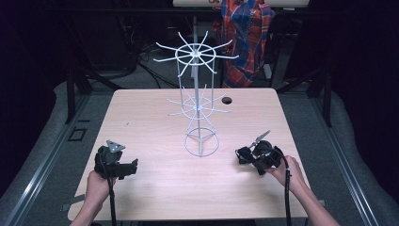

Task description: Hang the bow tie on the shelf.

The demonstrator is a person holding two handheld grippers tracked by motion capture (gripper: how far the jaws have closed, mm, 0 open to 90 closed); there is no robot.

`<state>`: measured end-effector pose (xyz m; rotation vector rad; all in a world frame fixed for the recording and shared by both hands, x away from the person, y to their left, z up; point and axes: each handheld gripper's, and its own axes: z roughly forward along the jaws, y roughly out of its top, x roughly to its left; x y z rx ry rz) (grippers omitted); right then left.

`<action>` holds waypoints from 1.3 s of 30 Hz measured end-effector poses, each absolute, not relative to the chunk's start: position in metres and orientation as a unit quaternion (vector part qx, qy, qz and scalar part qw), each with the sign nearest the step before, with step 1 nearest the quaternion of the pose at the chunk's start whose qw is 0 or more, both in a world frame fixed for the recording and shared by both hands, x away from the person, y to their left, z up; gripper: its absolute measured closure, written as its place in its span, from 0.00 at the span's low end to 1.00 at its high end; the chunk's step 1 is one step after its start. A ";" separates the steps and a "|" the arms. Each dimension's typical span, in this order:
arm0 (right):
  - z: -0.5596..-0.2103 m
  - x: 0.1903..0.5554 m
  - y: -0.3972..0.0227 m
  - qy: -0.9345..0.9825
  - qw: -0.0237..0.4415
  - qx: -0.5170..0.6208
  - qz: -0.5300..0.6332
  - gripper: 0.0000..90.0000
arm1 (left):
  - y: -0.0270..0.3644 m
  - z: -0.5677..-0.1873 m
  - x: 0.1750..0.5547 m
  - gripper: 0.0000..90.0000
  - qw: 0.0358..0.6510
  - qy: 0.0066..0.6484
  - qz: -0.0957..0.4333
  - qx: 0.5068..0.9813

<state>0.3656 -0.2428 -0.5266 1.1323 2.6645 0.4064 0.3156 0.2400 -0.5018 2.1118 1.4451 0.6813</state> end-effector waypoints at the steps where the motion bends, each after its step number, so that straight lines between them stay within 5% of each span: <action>1: -0.526 0.366 -0.243 0.907 0.109 0.383 0.137 0.84 | 0.240 -0.502 0.316 0.17 0.244 0.529 0.250 0.773; 39: -0.495 0.367 -0.245 0.885 0.141 0.397 0.199 0.84 | 0.240 -0.502 0.316 0.17 0.241 0.531 0.250 0.773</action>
